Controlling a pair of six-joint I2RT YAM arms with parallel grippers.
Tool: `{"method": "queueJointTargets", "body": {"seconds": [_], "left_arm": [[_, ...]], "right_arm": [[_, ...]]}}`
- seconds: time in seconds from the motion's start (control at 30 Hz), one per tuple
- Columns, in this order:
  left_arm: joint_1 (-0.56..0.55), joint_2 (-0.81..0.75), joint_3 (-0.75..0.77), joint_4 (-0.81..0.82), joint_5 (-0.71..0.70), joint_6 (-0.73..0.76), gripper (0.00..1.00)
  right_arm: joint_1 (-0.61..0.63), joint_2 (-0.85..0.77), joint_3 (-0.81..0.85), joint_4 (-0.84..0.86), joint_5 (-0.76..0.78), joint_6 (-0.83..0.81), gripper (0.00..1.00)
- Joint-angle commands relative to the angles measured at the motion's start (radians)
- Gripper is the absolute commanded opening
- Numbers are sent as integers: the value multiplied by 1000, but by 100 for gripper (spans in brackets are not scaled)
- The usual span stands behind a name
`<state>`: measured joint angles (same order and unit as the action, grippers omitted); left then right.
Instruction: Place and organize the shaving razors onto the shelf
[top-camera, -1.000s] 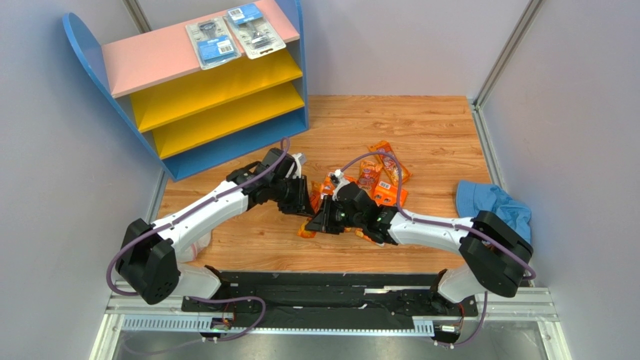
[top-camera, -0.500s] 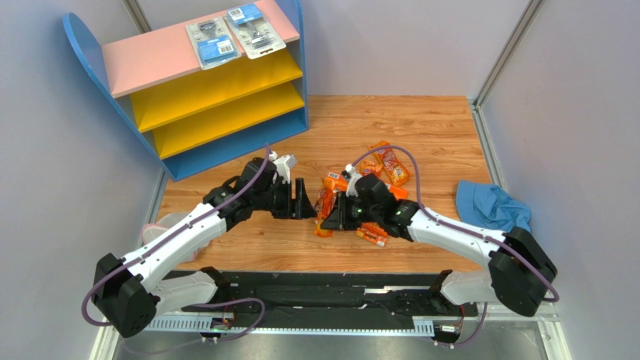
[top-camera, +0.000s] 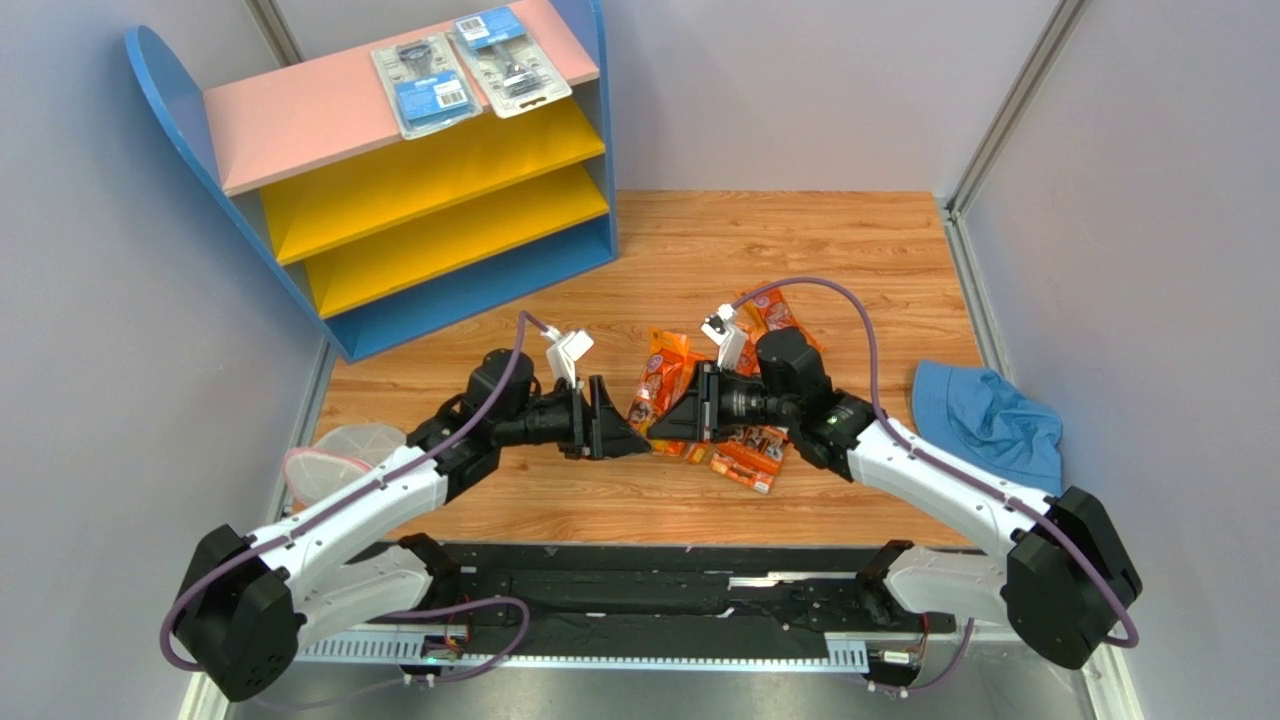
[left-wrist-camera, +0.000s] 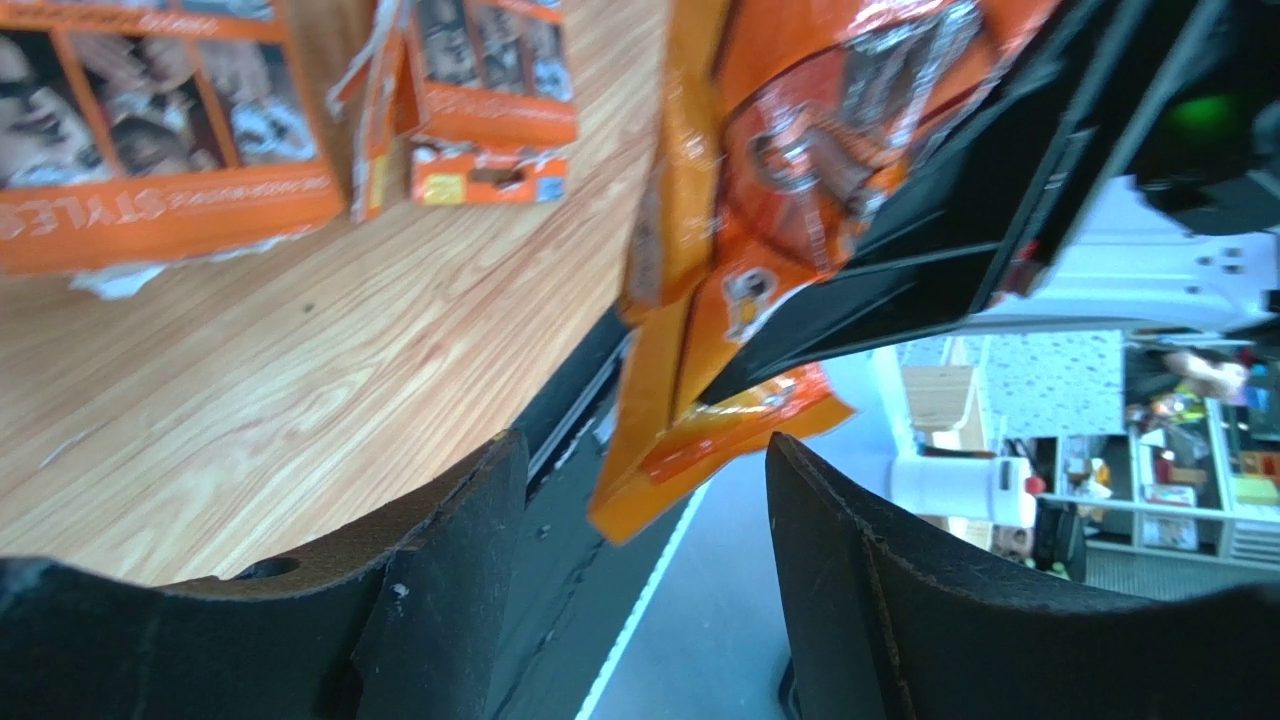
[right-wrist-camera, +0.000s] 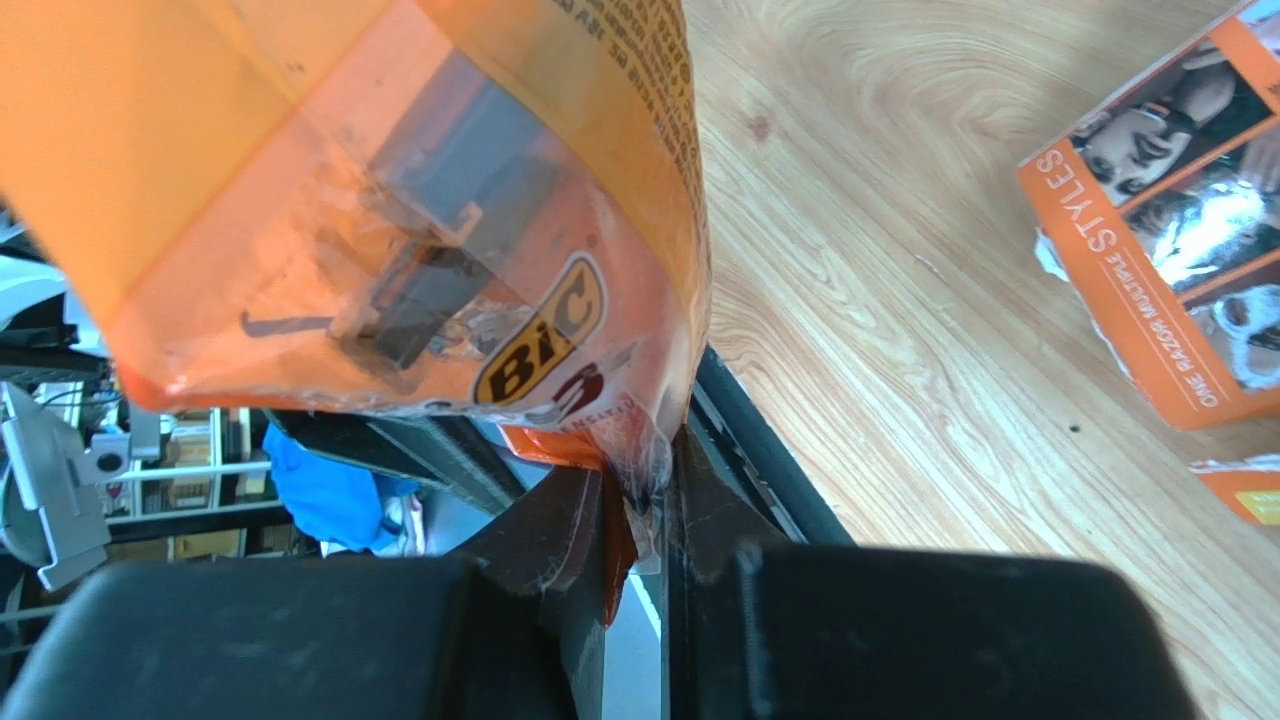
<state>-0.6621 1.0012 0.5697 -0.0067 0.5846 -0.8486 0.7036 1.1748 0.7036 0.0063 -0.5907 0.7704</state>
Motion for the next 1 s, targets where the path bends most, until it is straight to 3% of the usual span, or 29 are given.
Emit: {"method": "queueJointTargets", "body": {"seconds": [0.0,0.27,0.6,0.8,0.87,0.97], "left_arm": [[-5,-19,-8,185,47,-63,68],[-5,17,-71,336,89,-145,47],[-5,-7,-85,318,98,-130,43],[-7,-3,-108,344,118,-142,19],[-5,-7,-111,340,118,-141,4],[-5,-13,-114,330,116,-139,0]], "right_arm": [[-3,-10,-7,93,-66,20,3],[-3,-12,-26,124,-52,46,3],[-1,22,13,126,-31,49,4],[-4,46,46,121,-31,47,5],[-4,51,53,121,-32,46,8],[-4,63,63,120,-34,41,15]]}}
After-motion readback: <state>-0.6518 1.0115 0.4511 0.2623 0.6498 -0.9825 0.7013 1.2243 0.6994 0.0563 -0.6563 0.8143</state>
